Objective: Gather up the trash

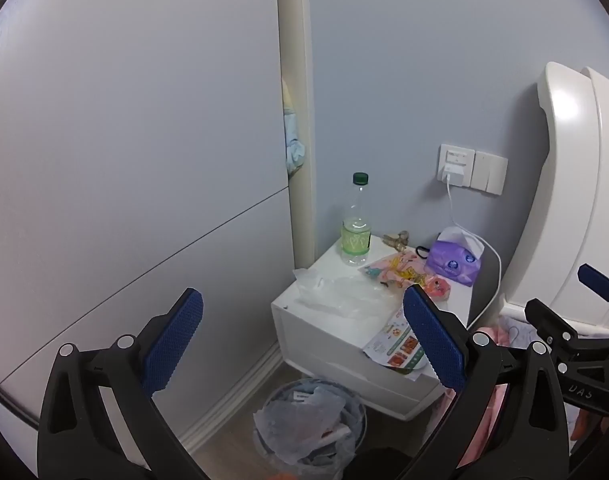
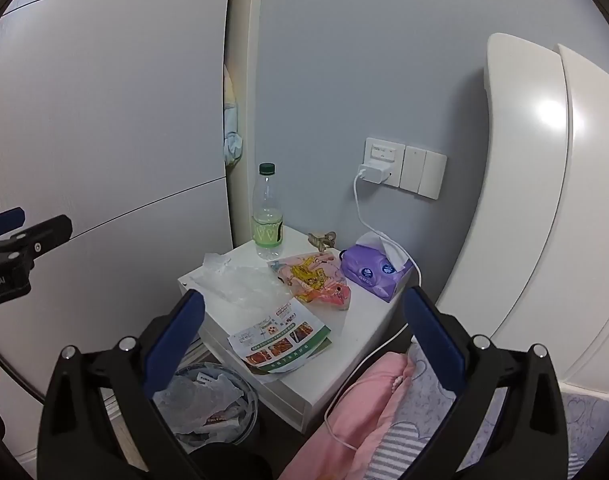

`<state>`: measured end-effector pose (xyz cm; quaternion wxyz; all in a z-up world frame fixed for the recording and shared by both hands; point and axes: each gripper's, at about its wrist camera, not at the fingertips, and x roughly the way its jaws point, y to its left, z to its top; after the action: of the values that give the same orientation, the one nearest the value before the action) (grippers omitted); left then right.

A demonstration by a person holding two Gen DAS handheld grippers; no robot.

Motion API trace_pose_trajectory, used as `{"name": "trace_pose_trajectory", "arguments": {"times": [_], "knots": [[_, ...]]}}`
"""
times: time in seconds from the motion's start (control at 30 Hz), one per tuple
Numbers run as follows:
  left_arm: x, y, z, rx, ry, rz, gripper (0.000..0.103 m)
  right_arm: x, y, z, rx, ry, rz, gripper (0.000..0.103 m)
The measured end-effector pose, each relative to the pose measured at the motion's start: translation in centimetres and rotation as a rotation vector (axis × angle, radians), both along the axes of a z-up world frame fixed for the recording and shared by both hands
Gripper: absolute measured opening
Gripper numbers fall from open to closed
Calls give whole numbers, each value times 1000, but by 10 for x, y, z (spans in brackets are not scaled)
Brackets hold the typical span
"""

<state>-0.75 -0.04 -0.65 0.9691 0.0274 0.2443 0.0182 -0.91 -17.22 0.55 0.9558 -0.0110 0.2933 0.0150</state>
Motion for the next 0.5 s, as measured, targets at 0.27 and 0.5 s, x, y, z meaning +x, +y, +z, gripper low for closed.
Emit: {"name": "trace_pose_trajectory", "arguments": {"times": [0.27, 0.5], "knots": [[-3, 4, 5, 1, -6, -2, 97, -1, 3, 6, 11, -7, 7, 97], [-1, 4, 7, 13, -1, -7, 97, -2, 0, 5, 12, -1, 2, 97]]}}
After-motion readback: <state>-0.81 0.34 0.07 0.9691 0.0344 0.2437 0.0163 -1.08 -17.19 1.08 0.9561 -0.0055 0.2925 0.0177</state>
